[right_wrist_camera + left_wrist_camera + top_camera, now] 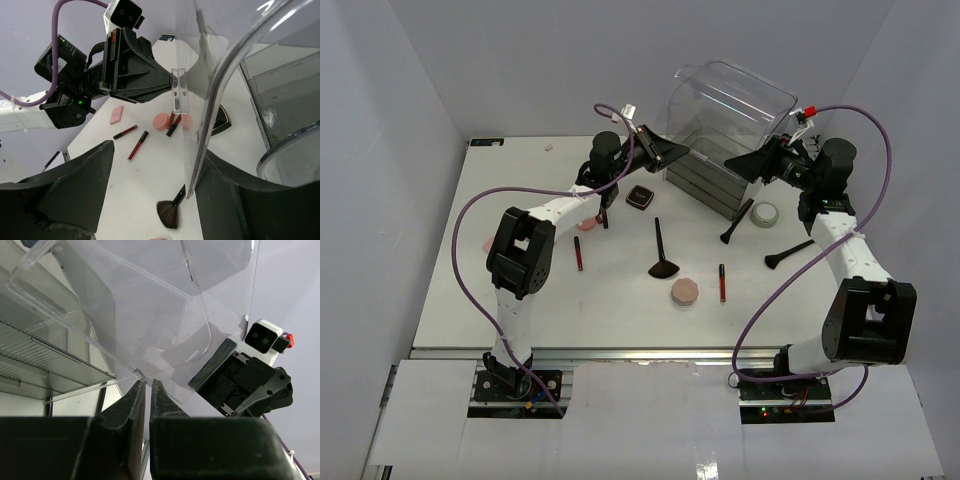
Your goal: Organize the makeup
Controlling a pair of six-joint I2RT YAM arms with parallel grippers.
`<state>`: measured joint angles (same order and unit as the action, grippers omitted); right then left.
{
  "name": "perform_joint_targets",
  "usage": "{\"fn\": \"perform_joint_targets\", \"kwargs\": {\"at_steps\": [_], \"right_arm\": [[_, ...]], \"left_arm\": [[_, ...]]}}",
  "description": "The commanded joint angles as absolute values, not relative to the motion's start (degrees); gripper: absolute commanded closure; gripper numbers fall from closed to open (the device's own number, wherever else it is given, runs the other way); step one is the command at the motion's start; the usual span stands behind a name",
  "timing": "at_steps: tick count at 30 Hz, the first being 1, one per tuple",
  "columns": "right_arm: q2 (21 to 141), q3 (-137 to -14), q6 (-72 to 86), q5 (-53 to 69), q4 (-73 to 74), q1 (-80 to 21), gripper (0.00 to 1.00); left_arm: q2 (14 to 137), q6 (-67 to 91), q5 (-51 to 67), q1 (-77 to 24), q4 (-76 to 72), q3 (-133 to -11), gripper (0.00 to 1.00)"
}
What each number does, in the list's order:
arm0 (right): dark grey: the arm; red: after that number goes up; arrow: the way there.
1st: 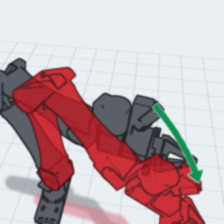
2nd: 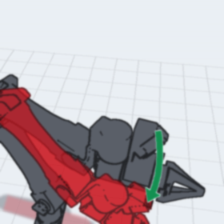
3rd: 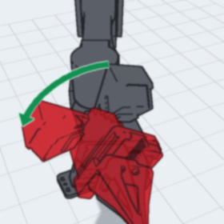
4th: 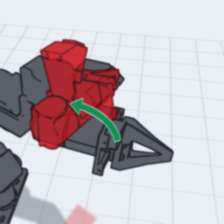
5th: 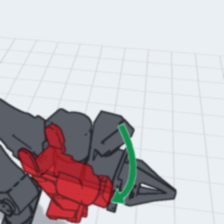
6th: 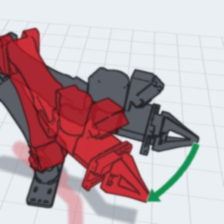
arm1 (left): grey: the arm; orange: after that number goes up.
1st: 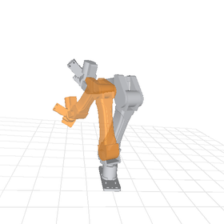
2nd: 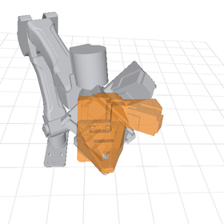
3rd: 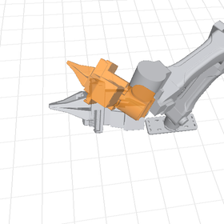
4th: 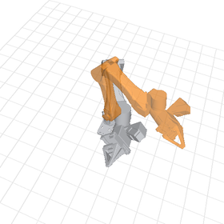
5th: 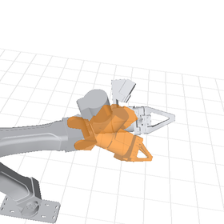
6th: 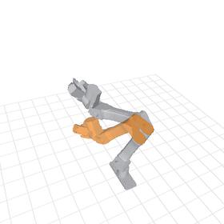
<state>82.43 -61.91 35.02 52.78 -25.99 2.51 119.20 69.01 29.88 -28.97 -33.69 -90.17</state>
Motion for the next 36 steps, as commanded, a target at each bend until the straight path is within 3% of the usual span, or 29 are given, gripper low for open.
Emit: {"fn": "perform_joint_targets", "kwargs": {"at_steps": [1,11,16,20,23,28,36], "right_arm": [[80.7,-61.3,32.6,53.3,-25.7,1.8,0.34],[79.1,-60.1,29.1,53.8,-23.5,1.1,0.64],[80.0,-61.5,29.1,54.9,-23.0,1.1,0.77],[80.3,-62.7,29.4,55.9,-23.2,1.1,0.81],[80.2,-63.3,29.6,56.2,-23.5,1.1,0.82],[80.0,-64.1,30.6,57.1,-24.4,1.4,0.84],[78.7,-64.4,35.0,59.3,-29.3,2.9,0.86]], "left_arm": [[113.8,68.1,31.0,-29.1,-34.8,-93.0,1.0],[114.2,67.4,31.6,-29.1,-34.1,-93.7,0.98],[112.8,65.8,33.1,-29.1,-33.4,-91.2,0.61],[109.6,62.5,33.6,-29.1,-31.1,-87.8,0.33],[106.4,59.0,32.4,-28.8,-30.0,-84.1,0.2],[98.7,53.9,30.8,-27.0,-27.1,-76.4,0.15],[83.3,39.5,21.6,-22.3,-12.2,-57.2,0.2]]}}
